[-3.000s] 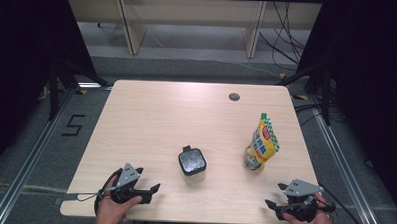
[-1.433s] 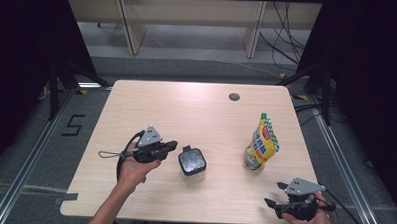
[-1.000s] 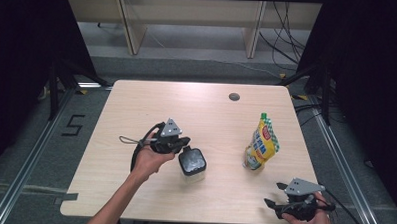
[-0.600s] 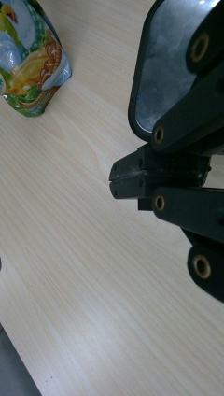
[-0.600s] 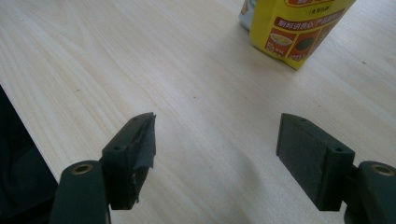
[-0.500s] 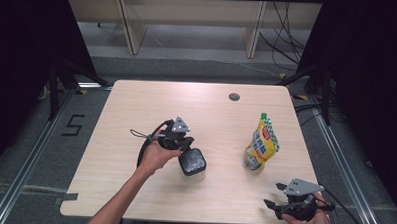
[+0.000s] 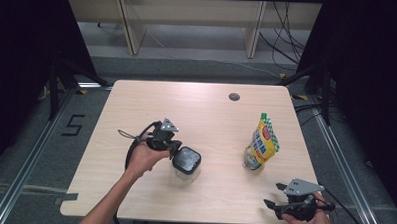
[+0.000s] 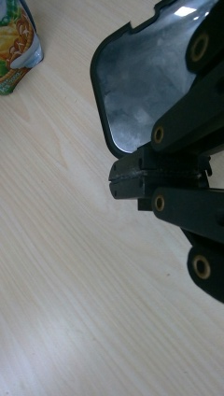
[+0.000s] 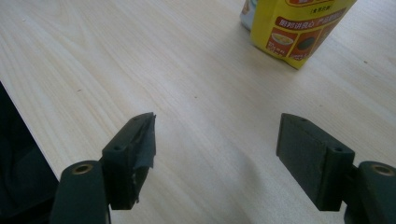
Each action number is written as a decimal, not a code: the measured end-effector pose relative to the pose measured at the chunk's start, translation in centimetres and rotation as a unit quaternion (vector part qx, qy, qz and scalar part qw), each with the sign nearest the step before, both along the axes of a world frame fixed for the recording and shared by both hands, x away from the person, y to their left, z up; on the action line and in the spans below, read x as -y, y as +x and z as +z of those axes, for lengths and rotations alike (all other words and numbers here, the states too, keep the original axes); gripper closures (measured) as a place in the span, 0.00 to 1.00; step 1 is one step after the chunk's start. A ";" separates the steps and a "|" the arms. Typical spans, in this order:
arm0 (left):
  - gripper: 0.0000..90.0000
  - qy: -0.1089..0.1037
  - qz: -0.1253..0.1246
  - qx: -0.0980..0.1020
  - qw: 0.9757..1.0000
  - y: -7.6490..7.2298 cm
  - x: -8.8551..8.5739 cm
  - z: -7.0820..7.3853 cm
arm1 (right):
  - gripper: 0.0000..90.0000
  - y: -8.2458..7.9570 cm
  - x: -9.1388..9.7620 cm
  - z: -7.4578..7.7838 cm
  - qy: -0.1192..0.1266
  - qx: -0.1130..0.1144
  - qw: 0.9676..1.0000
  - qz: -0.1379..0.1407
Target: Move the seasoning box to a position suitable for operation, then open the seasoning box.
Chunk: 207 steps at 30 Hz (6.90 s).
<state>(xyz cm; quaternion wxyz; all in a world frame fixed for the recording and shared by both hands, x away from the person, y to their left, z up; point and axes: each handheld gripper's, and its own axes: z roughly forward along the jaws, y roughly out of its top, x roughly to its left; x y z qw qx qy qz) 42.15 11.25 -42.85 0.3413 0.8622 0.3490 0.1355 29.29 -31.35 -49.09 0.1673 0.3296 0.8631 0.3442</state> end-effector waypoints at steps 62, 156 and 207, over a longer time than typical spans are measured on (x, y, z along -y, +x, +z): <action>0.83 -0.068 -0.028 0.051 0.996 -7.2 -2.9 -7.4 | 0.33 0.0 0.0 0.1 0.012 -0.007 1.000 -0.008; 0.99 -0.136 -0.047 0.104 0.984 -8.5 -0.1 -2.5 | 0.44 0.1 -0.9 0.2 0.017 0.018 0.999 0.045; 0.98 -0.194 -0.023 0.089 0.977 -8.4 -1.1 -3.7 | 0.98 4.2 -14.4 3.3 0.094 0.112 0.974 0.174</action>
